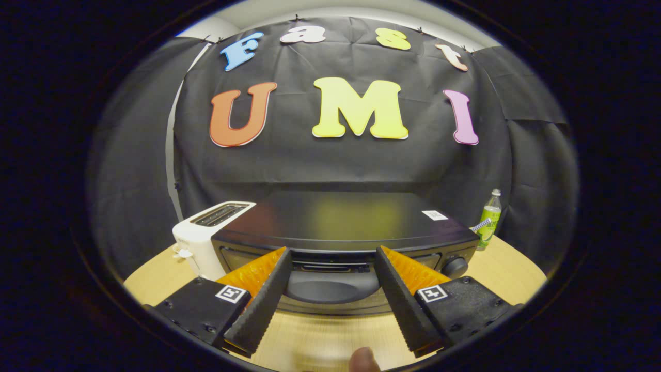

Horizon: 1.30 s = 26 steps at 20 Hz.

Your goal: Open the toaster oven, put the food inside, and close the toaster oven door.

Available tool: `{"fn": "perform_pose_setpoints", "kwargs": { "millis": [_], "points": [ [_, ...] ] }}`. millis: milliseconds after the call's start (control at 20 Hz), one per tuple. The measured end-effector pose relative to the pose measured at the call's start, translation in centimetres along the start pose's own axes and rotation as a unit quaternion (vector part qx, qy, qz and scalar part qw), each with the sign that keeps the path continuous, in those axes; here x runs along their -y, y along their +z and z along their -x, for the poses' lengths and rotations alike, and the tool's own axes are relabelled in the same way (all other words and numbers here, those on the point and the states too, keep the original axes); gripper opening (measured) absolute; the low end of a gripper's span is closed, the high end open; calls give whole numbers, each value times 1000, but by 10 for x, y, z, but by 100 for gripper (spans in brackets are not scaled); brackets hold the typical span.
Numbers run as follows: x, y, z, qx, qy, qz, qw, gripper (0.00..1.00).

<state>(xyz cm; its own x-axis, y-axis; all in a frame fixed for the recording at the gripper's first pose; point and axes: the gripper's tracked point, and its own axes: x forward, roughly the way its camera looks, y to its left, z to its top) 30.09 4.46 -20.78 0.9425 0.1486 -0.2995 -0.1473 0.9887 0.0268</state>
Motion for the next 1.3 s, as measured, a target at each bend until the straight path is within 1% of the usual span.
{"fn": "perform_pose_setpoints", "kwargs": {
  "millis": [300, 450, 750, 950, 1150, 1300],
  "points": [
    [-3, -25, 41, -23, 16, -13, 1000, 100],
    [-2, -45, 63, -41, 21, -14, 999, 100],
    [-1, -97, 95, -99, 30, 18, 994, 100],
    [1, -136, 106, -169, 42, -30, 984, 100],
    [12, -139, 113, -178, 30, -37, 983, 100],
    [14, -122, 136, -165, 29, -28, 985, 100]
  ]
}}
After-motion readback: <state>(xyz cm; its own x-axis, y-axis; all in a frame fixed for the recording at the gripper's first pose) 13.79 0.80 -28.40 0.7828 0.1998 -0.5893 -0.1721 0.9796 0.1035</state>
